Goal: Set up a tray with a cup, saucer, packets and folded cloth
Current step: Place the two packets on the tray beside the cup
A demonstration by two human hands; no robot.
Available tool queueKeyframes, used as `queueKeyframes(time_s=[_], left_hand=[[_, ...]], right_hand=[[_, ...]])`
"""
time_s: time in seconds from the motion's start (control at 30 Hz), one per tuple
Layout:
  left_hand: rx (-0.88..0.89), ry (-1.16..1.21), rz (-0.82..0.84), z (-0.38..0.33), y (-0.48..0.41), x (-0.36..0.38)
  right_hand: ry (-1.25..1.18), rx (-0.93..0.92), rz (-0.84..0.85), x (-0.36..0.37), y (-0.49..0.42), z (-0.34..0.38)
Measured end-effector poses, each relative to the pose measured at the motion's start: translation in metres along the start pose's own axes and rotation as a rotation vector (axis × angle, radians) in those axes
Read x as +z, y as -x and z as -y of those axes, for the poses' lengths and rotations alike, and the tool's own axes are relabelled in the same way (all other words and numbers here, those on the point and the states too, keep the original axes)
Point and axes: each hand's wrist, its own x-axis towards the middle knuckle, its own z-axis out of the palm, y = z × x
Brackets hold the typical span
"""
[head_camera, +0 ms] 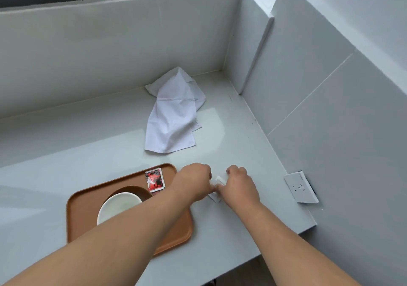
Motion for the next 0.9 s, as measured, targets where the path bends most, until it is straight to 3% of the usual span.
queueKeyframes(time_s=[0.37, 0.5, 0.7, 0.9], left_hand=[[-0.11, -0.061, 0.036, -0.023, -0.011, 0.018], [-0.103, 0.039, 0.055, -0.013, -0.008, 0.009], [-0.031, 0.096, -0.184, 0.011, 0.009, -0.016], [0.026, 0.019, -0.377, 0.045, 0.028, -0.043]], right_hand=[[-0.101, -0.042, 0.112, 0.004, -0.01, -0.016], [-0.181, -0.052, 0.135, 0.001, -0.012, -0.014], [-0.413, 0.039, 0.148, -0.004, -0.009, 0.009], [-0.842, 0.147, 0.347, -0.005, -0.006, 0.064]])
